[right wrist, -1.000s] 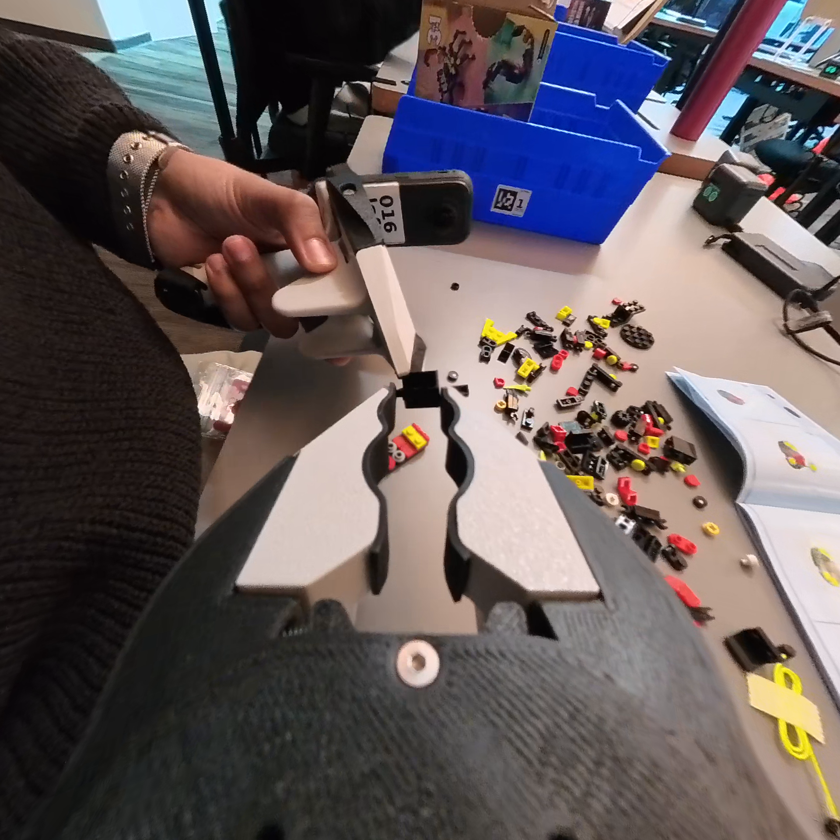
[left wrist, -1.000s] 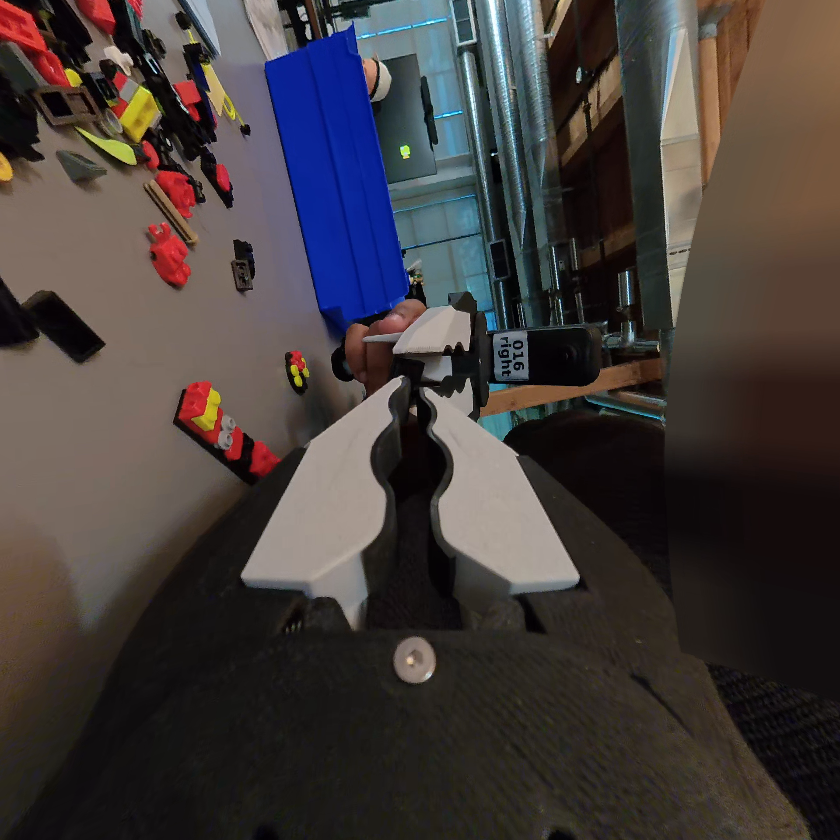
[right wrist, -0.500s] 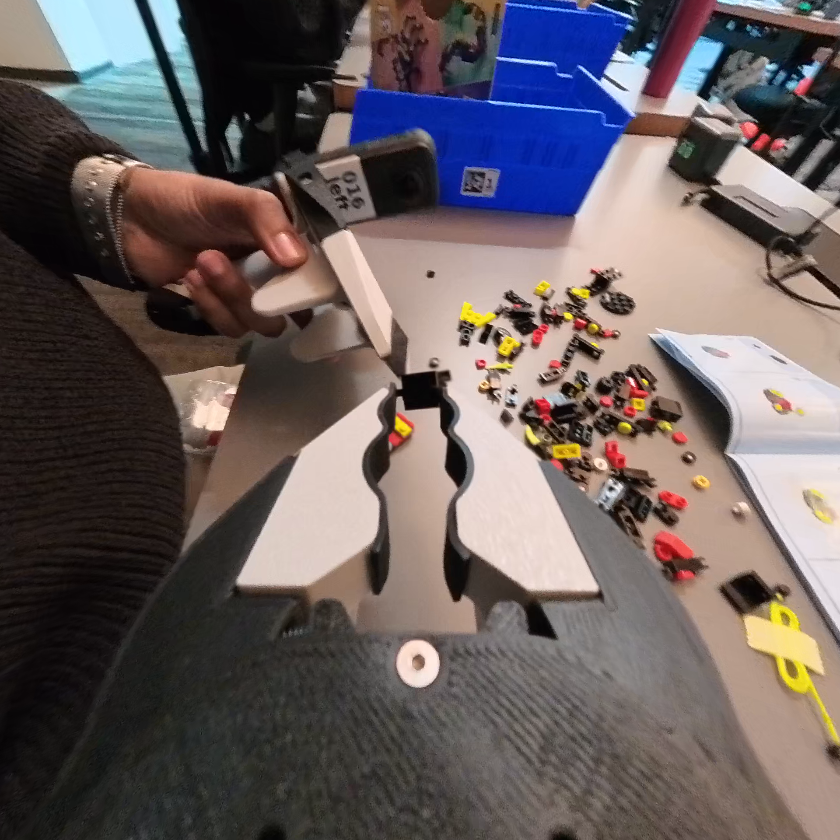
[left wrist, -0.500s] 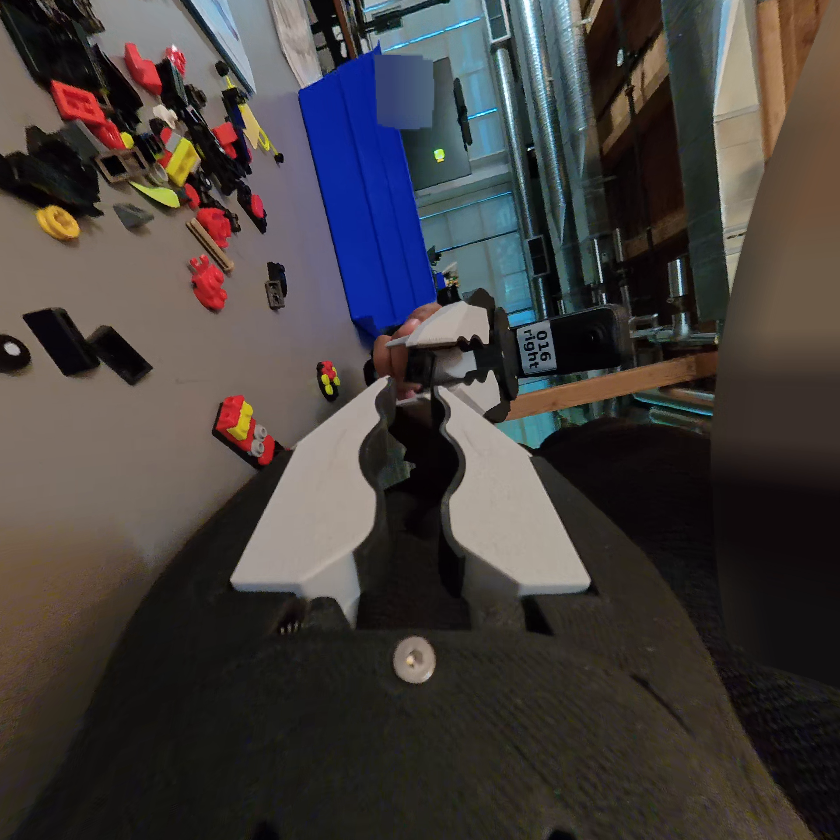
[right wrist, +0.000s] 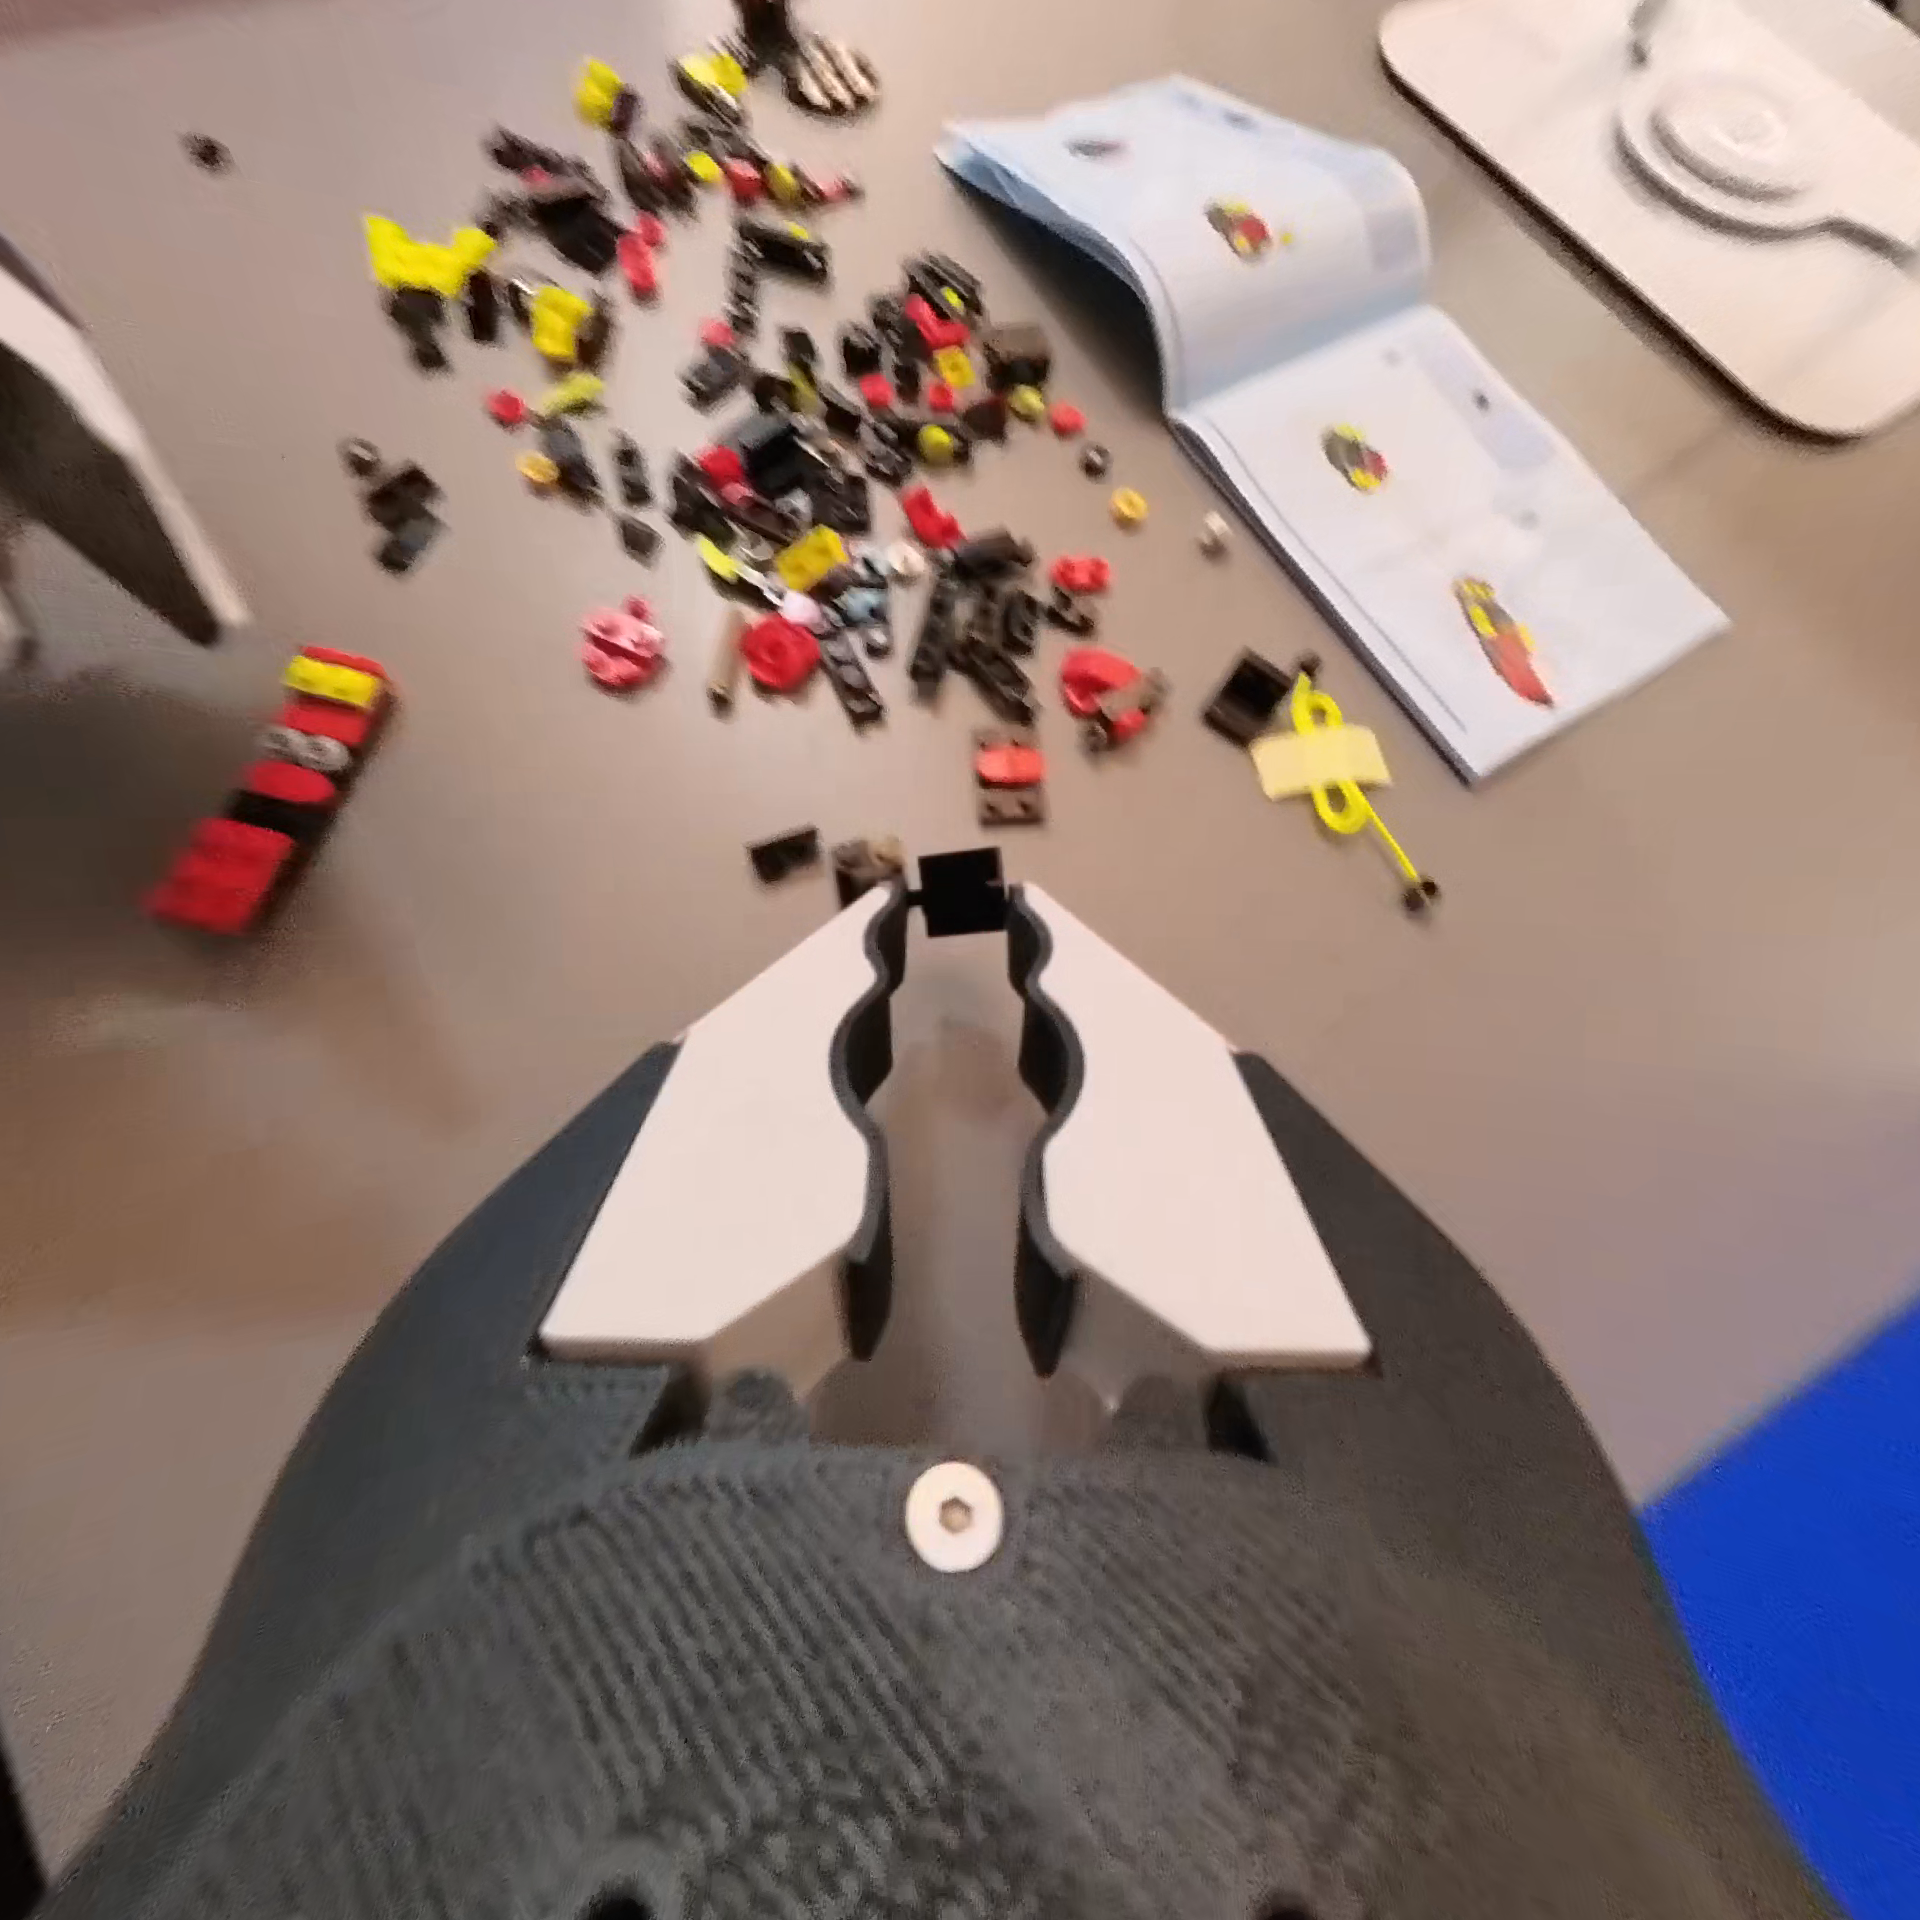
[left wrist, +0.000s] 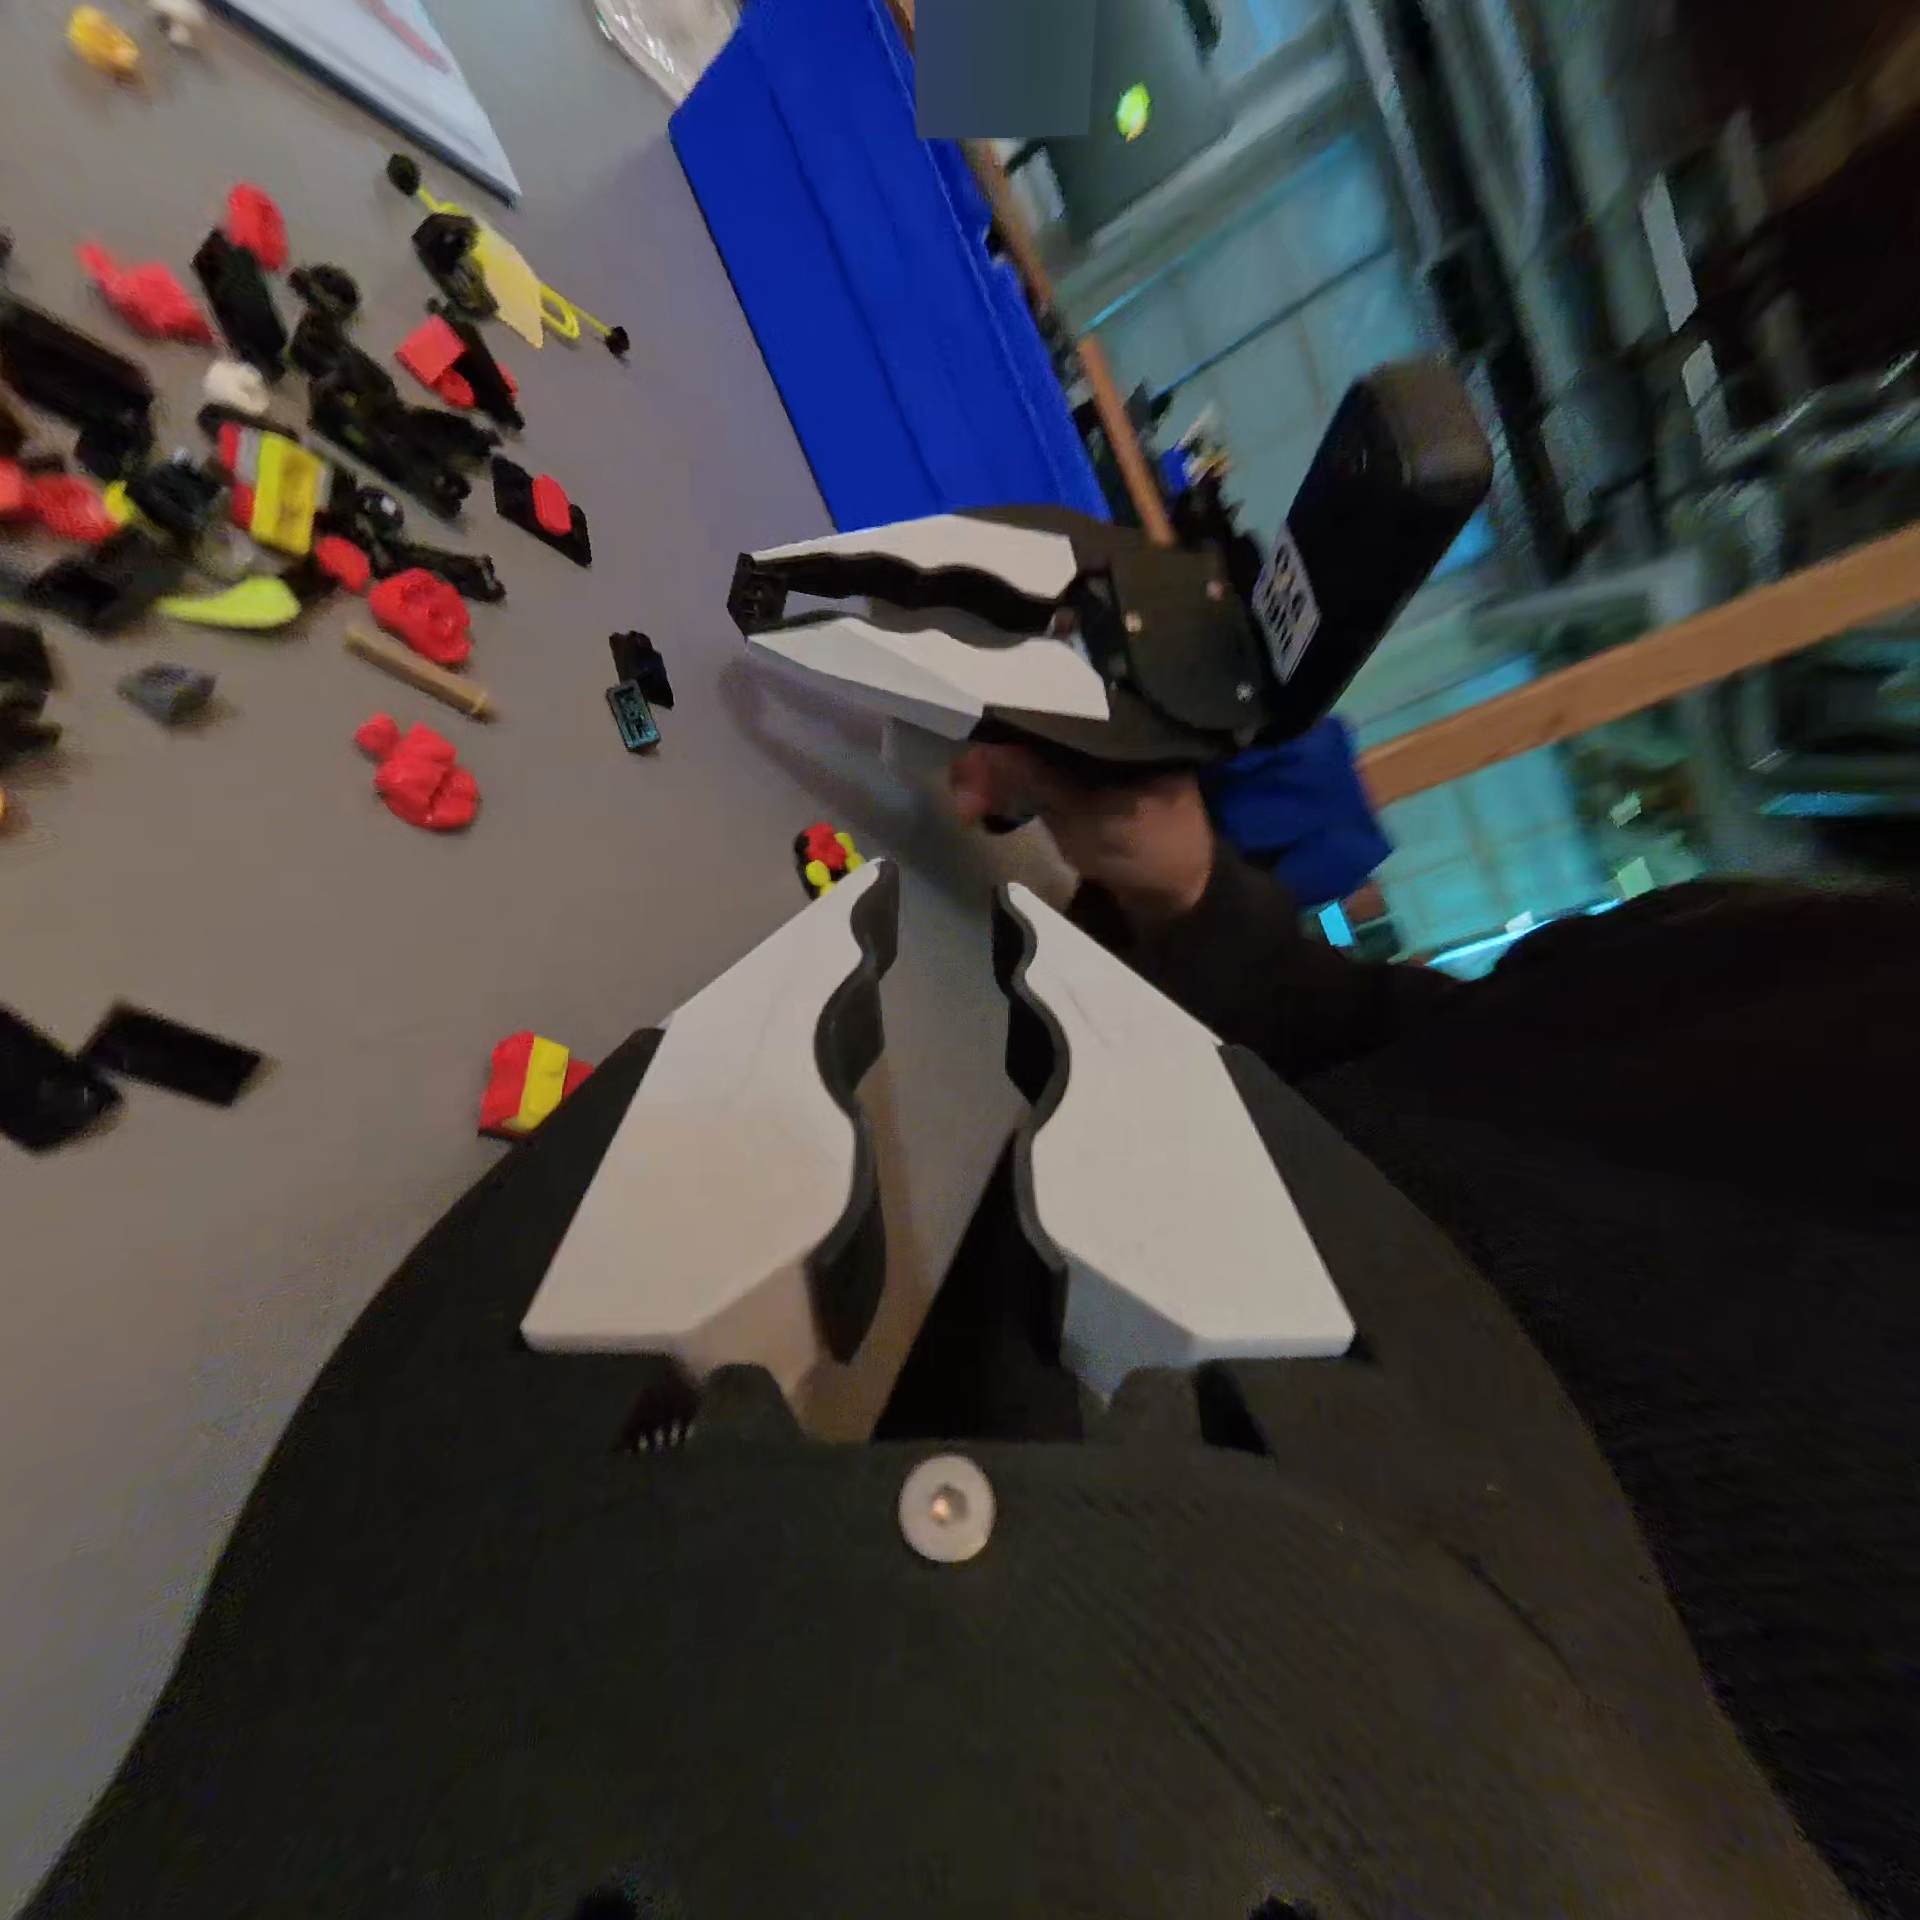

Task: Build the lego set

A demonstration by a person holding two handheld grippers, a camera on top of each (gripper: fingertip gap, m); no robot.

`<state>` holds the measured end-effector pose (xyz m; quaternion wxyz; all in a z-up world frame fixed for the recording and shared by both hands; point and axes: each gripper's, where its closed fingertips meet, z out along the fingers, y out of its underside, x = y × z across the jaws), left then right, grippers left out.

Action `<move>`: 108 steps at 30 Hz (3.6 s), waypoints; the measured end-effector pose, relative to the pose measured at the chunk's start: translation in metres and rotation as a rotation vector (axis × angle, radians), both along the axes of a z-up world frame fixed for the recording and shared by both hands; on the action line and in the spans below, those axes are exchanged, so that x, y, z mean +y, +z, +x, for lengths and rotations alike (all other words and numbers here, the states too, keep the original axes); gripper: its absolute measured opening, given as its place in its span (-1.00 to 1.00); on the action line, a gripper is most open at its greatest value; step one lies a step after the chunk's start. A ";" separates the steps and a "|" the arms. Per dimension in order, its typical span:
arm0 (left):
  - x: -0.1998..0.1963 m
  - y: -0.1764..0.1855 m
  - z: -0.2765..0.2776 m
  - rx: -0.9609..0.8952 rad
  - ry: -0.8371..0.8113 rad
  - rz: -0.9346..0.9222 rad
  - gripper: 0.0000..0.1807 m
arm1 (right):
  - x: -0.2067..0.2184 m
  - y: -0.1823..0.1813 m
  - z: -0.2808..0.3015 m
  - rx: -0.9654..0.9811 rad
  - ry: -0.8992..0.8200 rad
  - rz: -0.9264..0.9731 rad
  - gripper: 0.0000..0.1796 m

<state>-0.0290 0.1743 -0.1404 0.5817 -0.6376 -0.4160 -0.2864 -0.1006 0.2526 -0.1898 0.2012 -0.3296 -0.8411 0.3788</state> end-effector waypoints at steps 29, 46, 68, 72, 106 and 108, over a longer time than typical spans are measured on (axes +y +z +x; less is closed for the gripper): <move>0.024 -0.021 -0.001 0.414 -0.095 -0.349 -0.71 | -0.003 0.033 0.025 0.064 0.055 -0.210 -0.78; -0.032 0.013 -0.061 0.351 0.175 -0.173 0.07 | -0.010 0.088 0.033 0.146 0.076 -0.566 0.08; -0.025 0.027 -0.052 0.479 0.108 -0.134 0.08 | -0.022 0.070 0.042 0.085 0.153 -0.474 0.30; -0.024 0.030 -0.048 0.509 0.098 -0.130 -0.04 | -0.021 0.069 0.041 0.114 0.150 -0.438 0.29; -0.019 0.024 -0.043 0.487 0.058 -0.141 -0.13 | -0.021 0.062 0.036 0.099 0.118 -0.415 0.44; -0.022 0.023 -0.049 0.488 0.097 -0.161 0.02 | -0.021 0.060 0.036 0.096 0.113 -0.408 0.44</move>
